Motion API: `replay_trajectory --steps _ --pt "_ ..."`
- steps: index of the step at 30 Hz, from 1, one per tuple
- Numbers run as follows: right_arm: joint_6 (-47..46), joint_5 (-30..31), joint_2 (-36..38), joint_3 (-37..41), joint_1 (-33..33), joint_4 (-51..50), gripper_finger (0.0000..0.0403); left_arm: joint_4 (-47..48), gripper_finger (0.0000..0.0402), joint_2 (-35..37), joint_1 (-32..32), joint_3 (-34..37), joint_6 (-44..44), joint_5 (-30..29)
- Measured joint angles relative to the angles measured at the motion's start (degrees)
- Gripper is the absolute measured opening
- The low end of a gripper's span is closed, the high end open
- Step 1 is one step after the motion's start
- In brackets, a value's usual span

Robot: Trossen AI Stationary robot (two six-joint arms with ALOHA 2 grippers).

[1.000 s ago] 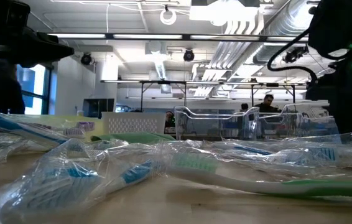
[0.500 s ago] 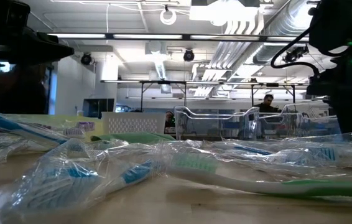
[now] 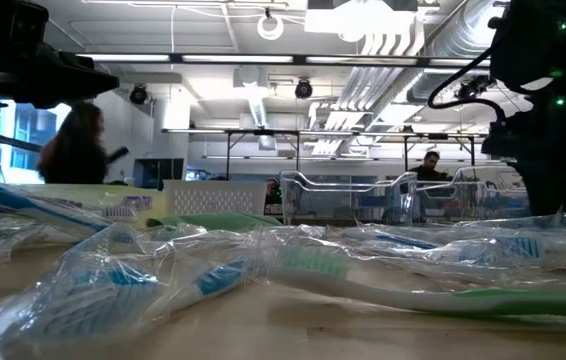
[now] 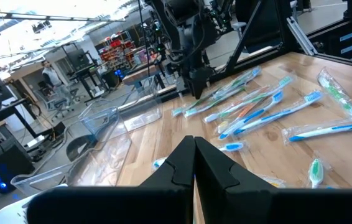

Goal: Pick & Place Toothbrushes
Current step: Put the green toothbrush into the right transparent bin

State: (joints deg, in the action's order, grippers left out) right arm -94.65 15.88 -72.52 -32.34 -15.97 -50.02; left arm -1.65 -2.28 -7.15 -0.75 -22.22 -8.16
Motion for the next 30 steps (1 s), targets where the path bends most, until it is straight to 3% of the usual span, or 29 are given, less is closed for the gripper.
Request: replay_trajectory --steps 16,30 --pt "0.00 -0.97 -5.50 1.11 -0.06 1.73 0.0164 0.00 0.0003 0.02 0.01 0.00 0.00 0.00" --pt "1.87 -0.91 -5.54 1.16 -0.04 2.84 0.0014 0.00 0.0003 0.01 0.01 0.00 -0.01 0.00"
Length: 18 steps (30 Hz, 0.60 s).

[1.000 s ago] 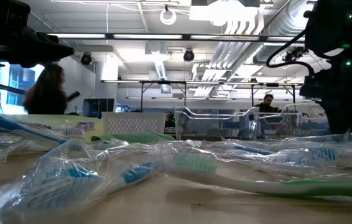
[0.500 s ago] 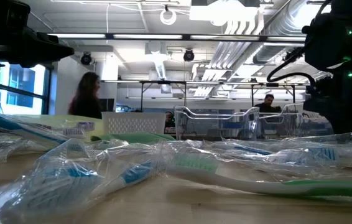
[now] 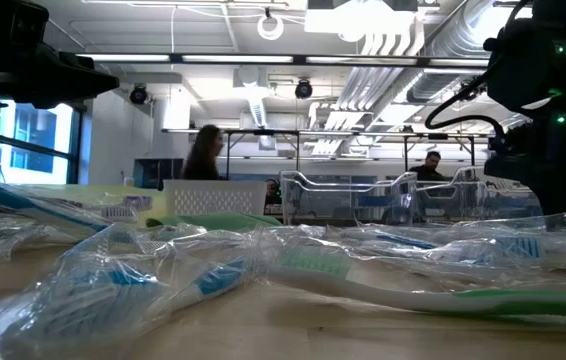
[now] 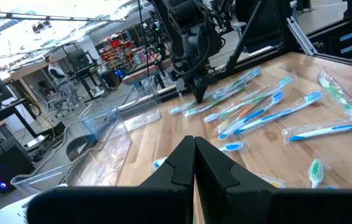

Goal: Pick & Place Toothbrushes
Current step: Put the green toothbrush into the right transparent bin

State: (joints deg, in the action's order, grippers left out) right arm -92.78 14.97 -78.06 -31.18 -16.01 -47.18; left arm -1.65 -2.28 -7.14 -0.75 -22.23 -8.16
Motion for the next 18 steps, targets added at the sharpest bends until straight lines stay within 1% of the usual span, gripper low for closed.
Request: replay_trajectory --steps 12,18 --pt "3.09 -0.28 0.11 -0.18 0.02 -0.49 0.0011 0.00 0.0003 0.02 -0.01 0.00 0.02 0.00" --pt "4.76 -1.08 0.00 -1.94 0.04 -5.74 0.0008 0.00 0.0003 0.02 0.00 0.00 0.02 0.02"
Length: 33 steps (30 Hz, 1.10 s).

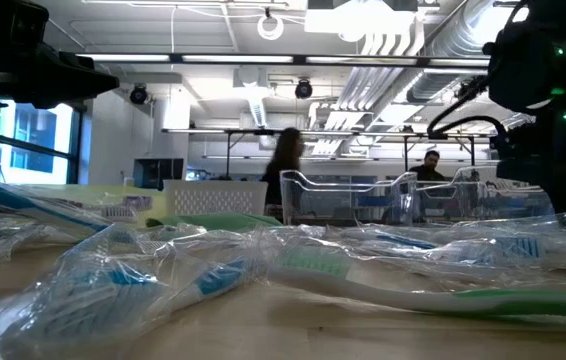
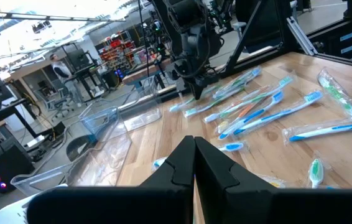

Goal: Pick & Place Toothbrushes
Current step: Put the green toothbrush into the right transparent bin

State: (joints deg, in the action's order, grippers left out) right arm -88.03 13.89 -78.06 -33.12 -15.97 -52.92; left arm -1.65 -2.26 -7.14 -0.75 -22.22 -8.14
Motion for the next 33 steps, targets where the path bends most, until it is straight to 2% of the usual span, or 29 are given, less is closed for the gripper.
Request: replay_trajectory --steps 5,14,20,26,33 --pt "3.54 -0.83 0.00 -1.91 -0.02 -3.15 0.0007 0.00 0.0003 -0.02 0.00 0.00 0.00 0.00" --pt "10.40 -0.10 0.03 -6.63 -0.02 -2.75 0.0007 -0.01 0.0003 -0.01 -0.01 0.00 -0.43 0.00" --pt "14.43 4.25 0.04 -10.64 -0.02 -3.42 0.0007 0.00 0.0003 -0.02 0.00 0.00 -0.44 0.00" --pt "17.94 5.64 0.07 -14.59 -0.02 -3.38 0.0007 0.00 0.0003 -0.02 -0.01 0.00 -0.44 0.00" --pt "22.51 12.02 0.07 -18.89 -0.01 -3.33 0.0007 -0.01 0.0003 -0.01 -0.01 0.00 -0.44 0.00"
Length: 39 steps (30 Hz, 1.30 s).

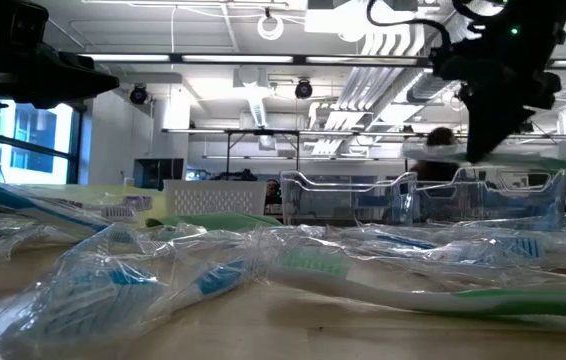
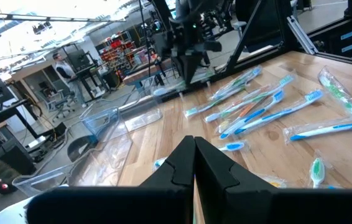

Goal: Pick & Place Toothbrushes
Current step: Put the green toothbrush into the right transparent bin

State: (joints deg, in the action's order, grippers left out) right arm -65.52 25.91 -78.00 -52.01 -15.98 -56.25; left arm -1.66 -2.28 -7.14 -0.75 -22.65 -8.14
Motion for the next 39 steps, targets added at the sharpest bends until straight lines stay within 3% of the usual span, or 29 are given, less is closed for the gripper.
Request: replay_trajectory --steps 18,29,39 --pt "8.84 11.95 0.04 -6.74 0.26 0.02 0.0007 0.01 0.0003 0.00 0.00 0.00 0.02 0.00" --pt "13.23 12.13 0.18 -7.10 4.89 0.15 0.0007 0.01 0.0003 -0.01 0.01 0.00 0.02 0.00" --pt "19.40 12.28 6.41 -7.10 11.86 0.94 0.0007 0.01 0.0003 0.01 -0.01 0.00 0.02 0.00"
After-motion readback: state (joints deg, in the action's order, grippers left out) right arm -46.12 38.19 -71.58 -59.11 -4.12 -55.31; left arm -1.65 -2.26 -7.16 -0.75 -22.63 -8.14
